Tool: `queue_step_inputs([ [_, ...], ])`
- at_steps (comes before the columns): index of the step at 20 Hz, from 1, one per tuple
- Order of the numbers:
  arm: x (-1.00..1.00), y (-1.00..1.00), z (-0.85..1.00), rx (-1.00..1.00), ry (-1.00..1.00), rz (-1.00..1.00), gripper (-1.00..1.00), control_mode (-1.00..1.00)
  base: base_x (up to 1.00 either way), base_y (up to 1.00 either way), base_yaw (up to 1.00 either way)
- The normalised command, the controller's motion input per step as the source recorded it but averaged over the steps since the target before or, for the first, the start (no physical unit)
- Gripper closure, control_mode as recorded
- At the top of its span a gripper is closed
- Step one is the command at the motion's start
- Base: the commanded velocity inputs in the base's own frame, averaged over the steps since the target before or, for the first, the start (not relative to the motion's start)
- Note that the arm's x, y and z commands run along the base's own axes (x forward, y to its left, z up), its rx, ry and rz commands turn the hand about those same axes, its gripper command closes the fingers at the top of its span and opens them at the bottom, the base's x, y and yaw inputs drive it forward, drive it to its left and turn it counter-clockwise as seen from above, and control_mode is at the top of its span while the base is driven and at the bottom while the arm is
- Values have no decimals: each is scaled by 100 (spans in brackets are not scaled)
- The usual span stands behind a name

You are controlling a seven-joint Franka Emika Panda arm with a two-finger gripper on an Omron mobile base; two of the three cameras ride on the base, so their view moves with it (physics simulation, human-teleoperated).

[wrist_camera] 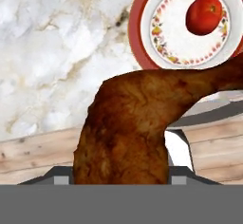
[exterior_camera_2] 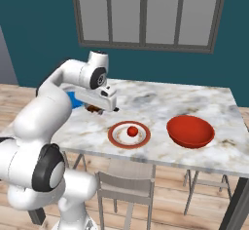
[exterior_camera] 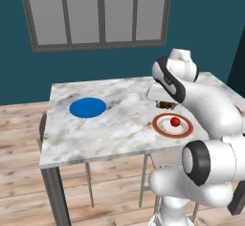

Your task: Pick the chicken drumstick and tomato from their plates and place them in the bowl. Then put the bowl in the fridge.

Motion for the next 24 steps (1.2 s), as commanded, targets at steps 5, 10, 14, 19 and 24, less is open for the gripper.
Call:
queue_step_inputs([
  [5, -15, -78, 0, 0, 13, -18, 100, -100, 0, 0, 0],
  [10, -5, -79, 0, -10, 1, -12, 100, -100, 0, 0, 0],
  [14, 0, -84, 0, -13, 0, -2, 100, -100, 0, 0, 0],
  [19, -6, -85, -2, -13, -4, 0, 100, -100, 0, 0, 0],
  [24, -3, -85, -10, -1, -9, 0, 100, -100, 0, 0, 0],
])
